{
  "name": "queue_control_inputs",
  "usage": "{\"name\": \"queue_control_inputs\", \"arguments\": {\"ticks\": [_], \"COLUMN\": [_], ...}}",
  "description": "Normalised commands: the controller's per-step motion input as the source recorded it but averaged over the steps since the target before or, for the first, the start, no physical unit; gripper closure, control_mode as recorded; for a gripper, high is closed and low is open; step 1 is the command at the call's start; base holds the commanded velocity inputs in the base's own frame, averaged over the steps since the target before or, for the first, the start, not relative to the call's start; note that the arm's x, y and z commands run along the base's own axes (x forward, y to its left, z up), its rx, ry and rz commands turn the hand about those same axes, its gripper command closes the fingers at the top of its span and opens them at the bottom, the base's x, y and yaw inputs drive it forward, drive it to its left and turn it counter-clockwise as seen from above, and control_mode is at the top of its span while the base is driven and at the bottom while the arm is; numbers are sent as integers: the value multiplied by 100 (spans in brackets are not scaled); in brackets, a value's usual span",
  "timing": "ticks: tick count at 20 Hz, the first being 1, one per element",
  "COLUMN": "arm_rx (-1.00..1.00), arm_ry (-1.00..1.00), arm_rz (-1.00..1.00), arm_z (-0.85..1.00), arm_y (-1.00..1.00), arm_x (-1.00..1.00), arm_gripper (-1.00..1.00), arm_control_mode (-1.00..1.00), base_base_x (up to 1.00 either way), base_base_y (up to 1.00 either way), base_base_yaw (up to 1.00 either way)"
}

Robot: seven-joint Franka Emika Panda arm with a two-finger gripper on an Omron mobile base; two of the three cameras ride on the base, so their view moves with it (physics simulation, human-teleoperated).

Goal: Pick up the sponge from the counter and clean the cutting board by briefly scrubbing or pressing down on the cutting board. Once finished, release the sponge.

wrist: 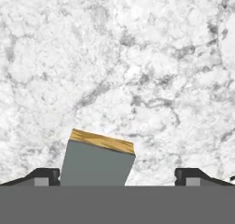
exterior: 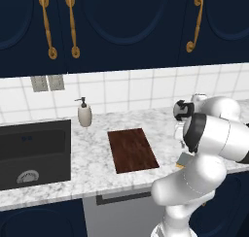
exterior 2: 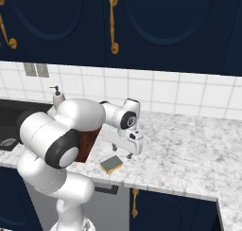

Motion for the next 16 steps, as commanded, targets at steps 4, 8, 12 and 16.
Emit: {"name": "queue_control_inputs", "arguments": {"ticks": [4,8,12,16], "arm_rx": [0,0,0,0], "arm_ry": [0,-5,-4,0], "arm_rz": [0,0,0,-1], "arm_z": [-22,-10,0,0], "arm_y": [0,4,21,18], "arm_x": [-21,-27,-8,0], "arm_gripper": [-100,-100,-100,-100], "arm_control_mode": [-100,-100,-100,-100], "base_base_x": [0,0,0,0], "base_base_y": [0,0,0,0], "base_base_yaw": [0,0,0,0]}}
